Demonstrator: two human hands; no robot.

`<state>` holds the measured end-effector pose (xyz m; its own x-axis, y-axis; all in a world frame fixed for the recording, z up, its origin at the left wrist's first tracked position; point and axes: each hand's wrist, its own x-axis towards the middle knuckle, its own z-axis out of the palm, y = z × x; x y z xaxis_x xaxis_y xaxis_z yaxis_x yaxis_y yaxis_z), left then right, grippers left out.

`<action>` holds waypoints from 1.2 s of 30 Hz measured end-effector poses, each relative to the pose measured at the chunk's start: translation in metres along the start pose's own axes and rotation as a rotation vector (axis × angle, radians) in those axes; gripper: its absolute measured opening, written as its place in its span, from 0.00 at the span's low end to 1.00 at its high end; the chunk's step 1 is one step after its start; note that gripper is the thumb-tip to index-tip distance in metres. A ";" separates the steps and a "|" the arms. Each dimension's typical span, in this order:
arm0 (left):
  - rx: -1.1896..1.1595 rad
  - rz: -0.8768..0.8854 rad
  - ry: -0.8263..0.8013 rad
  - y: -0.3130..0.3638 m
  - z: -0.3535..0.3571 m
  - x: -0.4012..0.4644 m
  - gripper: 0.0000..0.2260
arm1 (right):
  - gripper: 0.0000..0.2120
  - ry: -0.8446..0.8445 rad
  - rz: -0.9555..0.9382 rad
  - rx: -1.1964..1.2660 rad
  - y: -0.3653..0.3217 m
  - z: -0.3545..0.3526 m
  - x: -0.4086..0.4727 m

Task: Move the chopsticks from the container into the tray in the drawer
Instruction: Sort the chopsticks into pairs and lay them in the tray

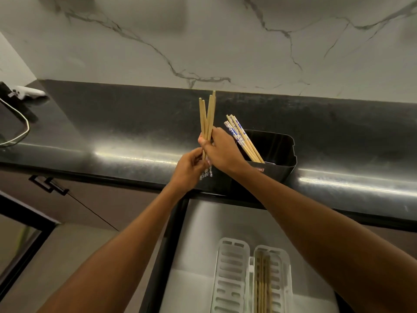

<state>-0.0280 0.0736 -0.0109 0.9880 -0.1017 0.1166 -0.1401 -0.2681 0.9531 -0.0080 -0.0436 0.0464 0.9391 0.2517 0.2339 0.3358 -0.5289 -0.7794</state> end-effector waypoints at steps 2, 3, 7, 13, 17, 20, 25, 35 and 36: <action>0.044 -0.004 0.047 -0.008 0.002 0.001 0.06 | 0.08 0.019 0.034 0.025 0.007 0.006 0.000; 0.055 -0.018 0.071 -0.012 0.005 0.001 0.06 | 0.08 0.027 0.051 0.040 0.011 0.008 -0.001; 0.084 -0.077 0.136 -0.025 0.016 -0.002 0.05 | 0.07 -0.006 0.099 0.064 0.026 0.019 -0.007; 0.140 -0.096 0.176 -0.029 0.020 -0.002 0.04 | 0.11 0.008 0.101 0.029 0.029 0.018 -0.004; 0.202 -0.102 0.183 -0.031 0.022 -0.003 0.06 | 0.12 -0.016 0.106 -0.006 0.031 0.021 -0.008; 0.256 -0.104 0.163 -0.031 0.023 -0.002 0.04 | 0.10 -0.036 0.124 -0.044 0.033 0.023 -0.009; 0.309 -0.080 0.183 -0.030 0.025 -0.004 0.09 | 0.07 0.009 0.103 -0.008 0.032 0.027 -0.012; 0.220 -0.088 0.099 -0.036 0.020 -0.008 0.05 | 0.07 0.013 0.111 -0.003 0.041 0.029 -0.016; 0.211 -0.083 0.096 -0.036 0.021 -0.009 0.05 | 0.07 0.021 0.108 -0.005 0.042 0.029 -0.016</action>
<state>-0.0336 0.0645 -0.0520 0.9970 0.0181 0.0756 -0.0584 -0.4674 0.8821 -0.0115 -0.0462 -0.0072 0.9713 0.1757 0.1606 0.2325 -0.5559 -0.7981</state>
